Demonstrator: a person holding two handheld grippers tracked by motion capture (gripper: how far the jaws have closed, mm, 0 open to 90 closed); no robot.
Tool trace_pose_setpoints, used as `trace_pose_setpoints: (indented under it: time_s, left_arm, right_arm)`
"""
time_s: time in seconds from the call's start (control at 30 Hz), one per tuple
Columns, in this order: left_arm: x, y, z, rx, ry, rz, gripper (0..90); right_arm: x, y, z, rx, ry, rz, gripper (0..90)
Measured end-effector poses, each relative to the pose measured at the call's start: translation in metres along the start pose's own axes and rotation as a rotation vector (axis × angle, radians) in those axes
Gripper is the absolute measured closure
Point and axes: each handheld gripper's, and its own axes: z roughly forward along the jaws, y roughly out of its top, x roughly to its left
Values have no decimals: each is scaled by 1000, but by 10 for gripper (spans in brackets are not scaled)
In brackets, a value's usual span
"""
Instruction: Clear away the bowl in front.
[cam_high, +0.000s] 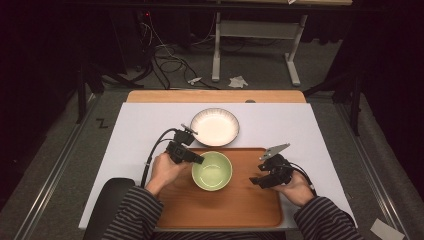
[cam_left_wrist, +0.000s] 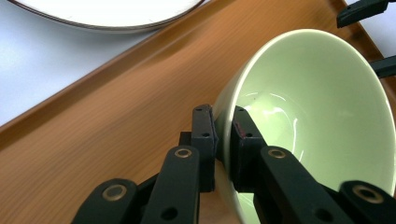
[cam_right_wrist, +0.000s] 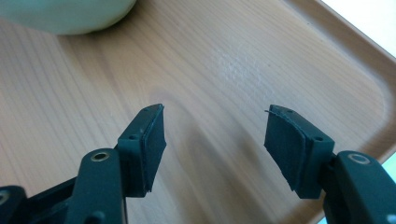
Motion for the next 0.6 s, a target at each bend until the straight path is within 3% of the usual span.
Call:
trace_pose_setpoints:
  time_s: [0.6]
  left_arm:
    - [0, 0, 8, -16, -5, -24, 821]
  right_arm:
    - [0, 0, 1, 2, 1, -2, 397]
